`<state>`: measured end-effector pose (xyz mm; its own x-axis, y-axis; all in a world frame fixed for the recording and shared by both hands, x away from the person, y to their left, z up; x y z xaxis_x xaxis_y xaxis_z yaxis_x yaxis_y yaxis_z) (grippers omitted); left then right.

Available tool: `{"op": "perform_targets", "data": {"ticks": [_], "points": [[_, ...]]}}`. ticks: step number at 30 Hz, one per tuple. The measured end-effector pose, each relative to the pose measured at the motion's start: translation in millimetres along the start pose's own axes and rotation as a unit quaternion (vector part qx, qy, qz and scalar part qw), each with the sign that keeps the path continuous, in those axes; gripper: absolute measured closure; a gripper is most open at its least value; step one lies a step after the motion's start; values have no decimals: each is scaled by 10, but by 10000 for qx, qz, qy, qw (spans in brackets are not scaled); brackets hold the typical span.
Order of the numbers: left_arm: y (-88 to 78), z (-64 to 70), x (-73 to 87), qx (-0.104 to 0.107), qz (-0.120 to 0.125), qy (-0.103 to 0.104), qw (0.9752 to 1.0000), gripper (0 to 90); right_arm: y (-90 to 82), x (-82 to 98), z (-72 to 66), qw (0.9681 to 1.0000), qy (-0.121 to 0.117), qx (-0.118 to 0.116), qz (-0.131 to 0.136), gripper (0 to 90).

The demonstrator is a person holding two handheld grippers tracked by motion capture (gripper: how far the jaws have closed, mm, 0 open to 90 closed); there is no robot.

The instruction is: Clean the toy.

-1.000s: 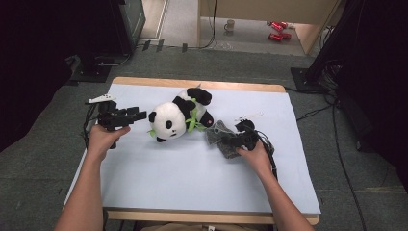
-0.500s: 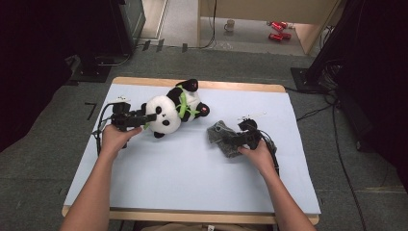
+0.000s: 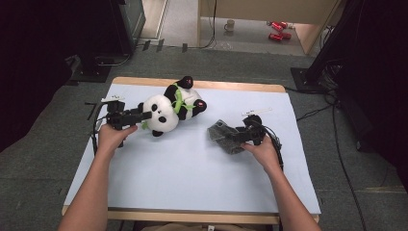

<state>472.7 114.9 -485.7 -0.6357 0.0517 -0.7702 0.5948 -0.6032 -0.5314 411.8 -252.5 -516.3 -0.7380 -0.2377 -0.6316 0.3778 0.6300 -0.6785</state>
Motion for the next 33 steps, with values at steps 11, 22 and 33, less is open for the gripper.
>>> {"op": "perform_targets", "data": {"ticks": [11,22,33], "points": [[-60,-35,17,-173,-72,309,9993,317,-178,-60,130,9991,-189,244,299,313],[-124,-10,42,-213,-127,513,9984,318,-388,19,254,9971,-445,437,436,278],[-217,-105,202,-442,-169,586,9972,329,-634,142,703,9951,92,703,688,283]]}}
Point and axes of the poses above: each handheld gripper's, and its own axes: y roughly forward along the jaws, x roughly out of its underside, z roughly to its right, the point moved 8 cm from there along y, roughly forward along the jaws, and after that the axes turned 5 degrees about -x, right-handed, at the moved point
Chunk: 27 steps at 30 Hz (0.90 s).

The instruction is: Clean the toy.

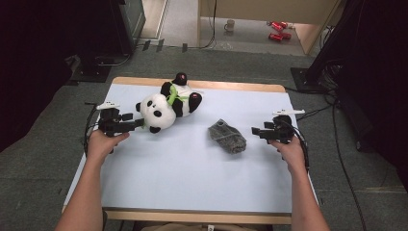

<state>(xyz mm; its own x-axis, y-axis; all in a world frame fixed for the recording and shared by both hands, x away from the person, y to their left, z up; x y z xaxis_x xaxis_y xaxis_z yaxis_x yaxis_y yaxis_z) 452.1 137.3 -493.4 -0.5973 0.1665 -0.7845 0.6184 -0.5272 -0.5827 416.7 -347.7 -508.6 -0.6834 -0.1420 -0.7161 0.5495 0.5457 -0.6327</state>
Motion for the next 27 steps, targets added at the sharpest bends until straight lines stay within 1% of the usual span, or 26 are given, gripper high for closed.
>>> {"op": "perform_targets", "data": {"ticks": [3,4,6,8,9,11,12,13,16,19,20,21,22,24,26,27], "points": [[2,0,41,-83,-52,104,9999,329,-40,55,125,9999,120,102,8,287],[2,-1,58,-113,-65,185,9997,329,-47,66,153,9998,127,155,1,287],[6,-6,92,-153,-107,259,9995,329,-55,103,232,9994,155,317,-26,287],[23,-37,154,-256,-217,391,9987,329,-51,128,278,9990,170,401,-56,286],[32,-51,182,-283,-275,426,9983,329,-37,157,319,9986,221,470,-132,278],[48,-67,215,-294,-349,431,9980,335,-17,180,336,9985,240,450,-197,274],[67,-76,247,-268,-417,423,9979,339,-11,185,339,9985,233,442,-216,270],[79,-86,268,-279,-463,443,9976,339,8,194,347,9985,198,450,-244,266],[125,-131,362,-353,-673,475,9960,340,66,225,372,9977,97,576,-352,246],[144,-170,432,-437,-821,522,9943,340,129,289,397,9961,35,681,-568,221],[149,-184,459,-462,-864,501,9939,339,135,289,396,9962,-56,665,-558,199],[147,-187,464,-454,-864,520,9939,340,142,293,387,9963,-124,600,-599,184],[141,-187,466,-459,-862,517,9939,340,144,294,385,9963,-141,600,-602,183],[133,-186,470,-477,-869,490,9939,340,147,306,383,9961,-250,585,-618,172],[126,-185,481,-477,-868,519,9937,339,157,323,372,9947,-463,620,-672,159],[126,-184,483,-473,-842,518,9940,338,162,327,368,9942,-518,639,-698,147]]}}
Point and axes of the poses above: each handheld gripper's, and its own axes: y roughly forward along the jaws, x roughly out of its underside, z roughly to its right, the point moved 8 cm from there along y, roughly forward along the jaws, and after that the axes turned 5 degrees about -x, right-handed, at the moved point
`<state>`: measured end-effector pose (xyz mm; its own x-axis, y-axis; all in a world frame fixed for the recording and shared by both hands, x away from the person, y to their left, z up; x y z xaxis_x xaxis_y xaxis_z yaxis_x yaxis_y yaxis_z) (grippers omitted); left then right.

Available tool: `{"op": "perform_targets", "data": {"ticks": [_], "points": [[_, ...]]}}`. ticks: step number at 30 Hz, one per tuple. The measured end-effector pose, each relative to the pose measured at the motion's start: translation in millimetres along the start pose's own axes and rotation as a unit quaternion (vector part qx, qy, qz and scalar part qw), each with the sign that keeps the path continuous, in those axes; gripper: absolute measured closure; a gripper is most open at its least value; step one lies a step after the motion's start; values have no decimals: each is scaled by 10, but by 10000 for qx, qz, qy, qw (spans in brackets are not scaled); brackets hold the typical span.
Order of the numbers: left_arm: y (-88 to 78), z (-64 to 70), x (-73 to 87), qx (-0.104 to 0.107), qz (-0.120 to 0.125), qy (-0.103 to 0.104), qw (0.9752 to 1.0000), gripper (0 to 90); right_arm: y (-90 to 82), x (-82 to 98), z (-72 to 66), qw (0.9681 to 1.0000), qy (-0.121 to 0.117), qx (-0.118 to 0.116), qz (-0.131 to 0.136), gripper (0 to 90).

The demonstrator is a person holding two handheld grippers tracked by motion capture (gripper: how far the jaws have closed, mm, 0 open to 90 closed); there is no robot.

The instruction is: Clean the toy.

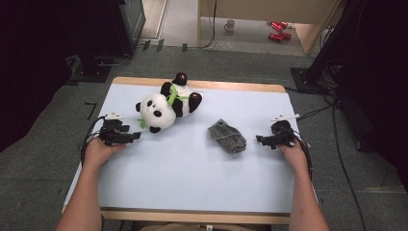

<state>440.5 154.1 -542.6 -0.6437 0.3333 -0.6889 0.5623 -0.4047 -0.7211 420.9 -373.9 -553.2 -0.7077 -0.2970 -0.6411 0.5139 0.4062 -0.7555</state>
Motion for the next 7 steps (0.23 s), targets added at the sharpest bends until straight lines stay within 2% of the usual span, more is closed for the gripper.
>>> {"op": "perform_targets", "data": {"ticks": [7], "points": [[-1,-2,18,45,115,-18,9999,326,14,2,-14,10000,-10,-1,1,130]]}}
Point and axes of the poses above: each handheld gripper's, and its own axes: y roughly forward along the jaws, x roughly out of its underside, z roughly to its right, the point moved 8 cm from there along y, roughly forward along the jaws, and after that the axes turned 5 degrees about -x, right-handed, at the moved point
